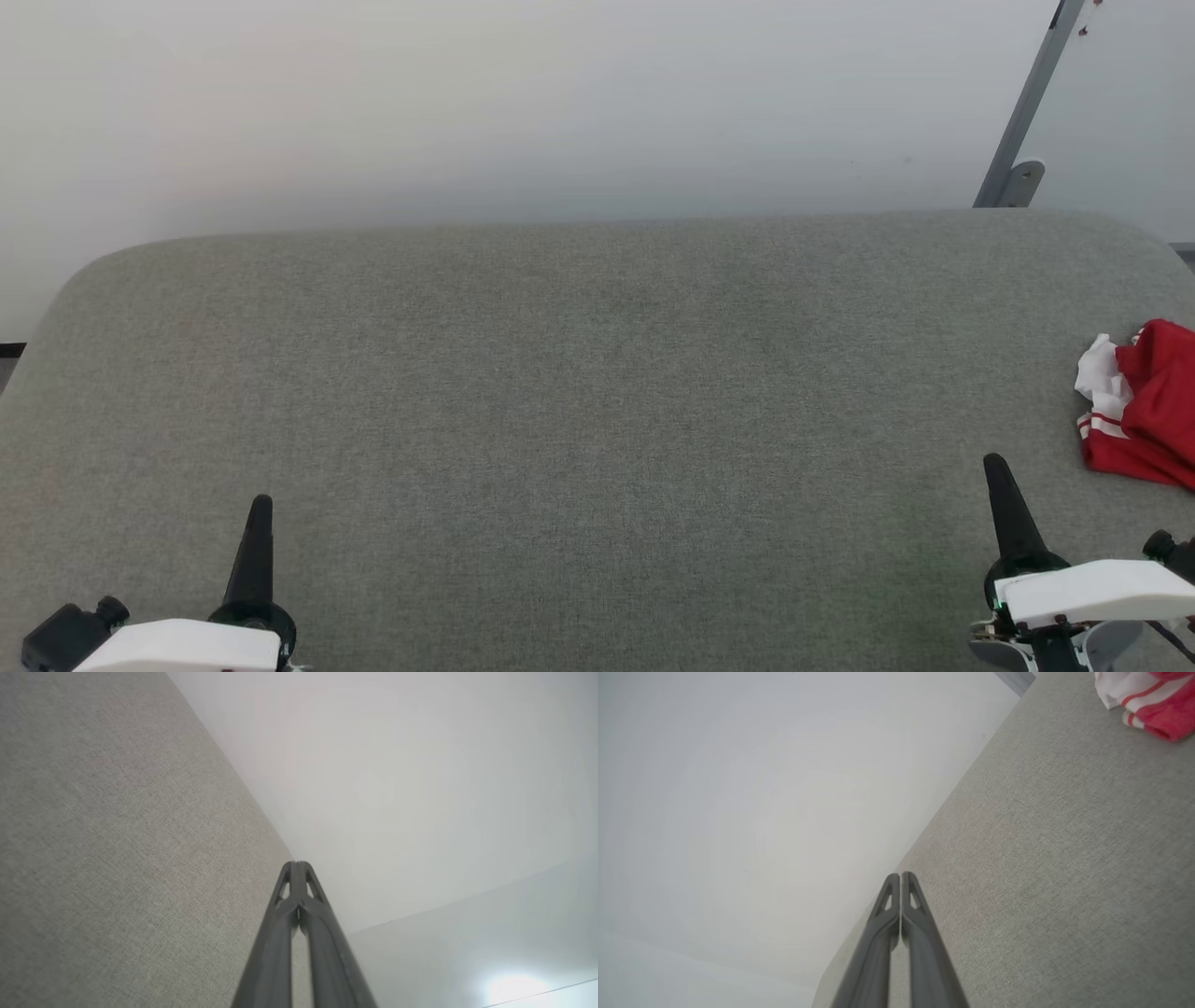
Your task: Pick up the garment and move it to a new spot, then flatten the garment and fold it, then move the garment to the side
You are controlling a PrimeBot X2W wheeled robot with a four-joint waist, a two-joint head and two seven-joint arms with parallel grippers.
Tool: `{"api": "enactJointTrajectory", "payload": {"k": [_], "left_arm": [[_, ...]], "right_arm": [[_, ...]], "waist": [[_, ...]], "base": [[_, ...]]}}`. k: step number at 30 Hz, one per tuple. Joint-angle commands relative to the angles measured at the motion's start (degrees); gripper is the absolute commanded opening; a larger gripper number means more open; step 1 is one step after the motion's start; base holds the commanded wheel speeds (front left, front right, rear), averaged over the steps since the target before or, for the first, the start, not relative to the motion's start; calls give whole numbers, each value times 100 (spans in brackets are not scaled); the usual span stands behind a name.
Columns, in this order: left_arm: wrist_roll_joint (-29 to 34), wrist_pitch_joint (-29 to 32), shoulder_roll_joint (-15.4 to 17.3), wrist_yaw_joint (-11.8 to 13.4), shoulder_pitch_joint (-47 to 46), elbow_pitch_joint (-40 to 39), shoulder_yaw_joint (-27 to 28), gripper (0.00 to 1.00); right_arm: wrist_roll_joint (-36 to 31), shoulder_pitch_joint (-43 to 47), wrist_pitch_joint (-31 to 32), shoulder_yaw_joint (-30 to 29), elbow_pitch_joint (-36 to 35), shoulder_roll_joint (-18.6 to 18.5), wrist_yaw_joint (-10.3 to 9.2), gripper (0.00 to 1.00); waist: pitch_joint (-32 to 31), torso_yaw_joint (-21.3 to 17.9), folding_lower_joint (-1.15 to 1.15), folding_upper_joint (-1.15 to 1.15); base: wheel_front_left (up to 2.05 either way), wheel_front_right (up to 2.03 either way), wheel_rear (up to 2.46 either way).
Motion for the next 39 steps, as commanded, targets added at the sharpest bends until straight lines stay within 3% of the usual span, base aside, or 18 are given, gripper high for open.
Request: {"api": "enactJointTrajectory", "payload": {"k": [1,39], "left_arm": [[-94,24,16,-16,-156,-28,29,0],[-1736,536,-162,-26,-634,269,87,0]], "right_arm": [[116,-121,34,-12,-41,-2,0,0],[1898,-372,538,-114,-8,108,-1,0]], "waist": [[2,1,0,0],[104,25,0,0]], "base": [[0,0,0],[0,0,0]]}}
